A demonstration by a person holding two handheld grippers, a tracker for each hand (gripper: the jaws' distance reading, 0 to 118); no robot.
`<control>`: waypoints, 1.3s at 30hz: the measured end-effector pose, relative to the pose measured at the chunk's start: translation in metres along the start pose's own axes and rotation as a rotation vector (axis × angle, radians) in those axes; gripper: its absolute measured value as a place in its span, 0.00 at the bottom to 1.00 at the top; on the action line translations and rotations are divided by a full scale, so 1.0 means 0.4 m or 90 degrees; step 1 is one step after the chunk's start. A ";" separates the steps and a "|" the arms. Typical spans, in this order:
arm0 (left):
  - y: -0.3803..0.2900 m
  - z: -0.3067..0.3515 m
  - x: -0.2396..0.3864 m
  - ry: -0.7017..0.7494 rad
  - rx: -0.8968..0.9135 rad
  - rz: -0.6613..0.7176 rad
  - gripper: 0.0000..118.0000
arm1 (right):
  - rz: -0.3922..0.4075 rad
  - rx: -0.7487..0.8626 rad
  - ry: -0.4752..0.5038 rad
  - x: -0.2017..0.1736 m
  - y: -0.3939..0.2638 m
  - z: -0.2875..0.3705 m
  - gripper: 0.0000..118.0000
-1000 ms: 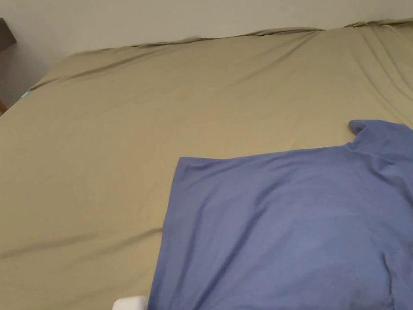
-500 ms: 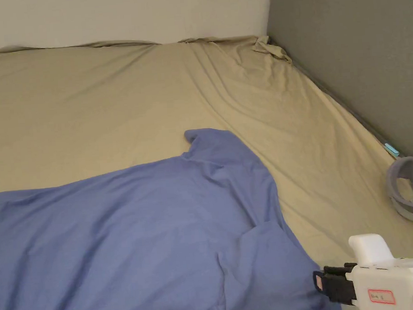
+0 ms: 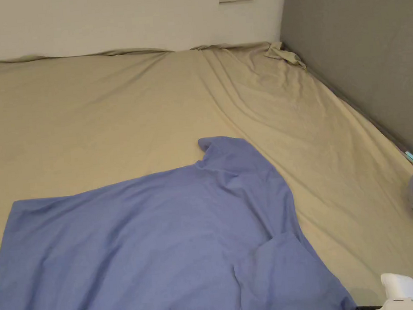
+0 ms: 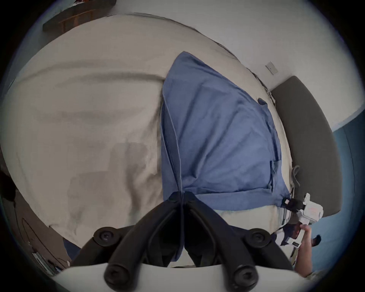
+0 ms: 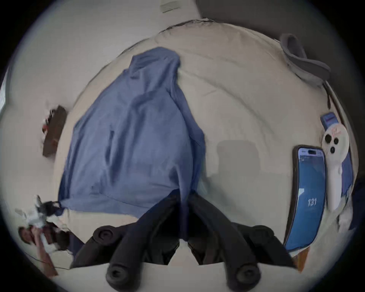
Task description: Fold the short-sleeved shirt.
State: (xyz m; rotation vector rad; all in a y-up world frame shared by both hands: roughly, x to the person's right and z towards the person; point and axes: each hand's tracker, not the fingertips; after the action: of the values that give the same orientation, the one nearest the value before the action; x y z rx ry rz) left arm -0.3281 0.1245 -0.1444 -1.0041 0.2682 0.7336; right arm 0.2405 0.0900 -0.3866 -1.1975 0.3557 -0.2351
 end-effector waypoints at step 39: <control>0.390 -0.019 0.181 0.000 0.225 -0.075 1.00 | 0.223 0.219 -0.055 -0.320 0.456 -0.019 0.99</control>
State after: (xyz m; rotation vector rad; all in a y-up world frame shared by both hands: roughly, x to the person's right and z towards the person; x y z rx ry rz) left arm -0.3783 0.2003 -0.2905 -0.6772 0.3229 0.5545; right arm 0.1181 0.1938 -0.5414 -0.7874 0.4238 0.0593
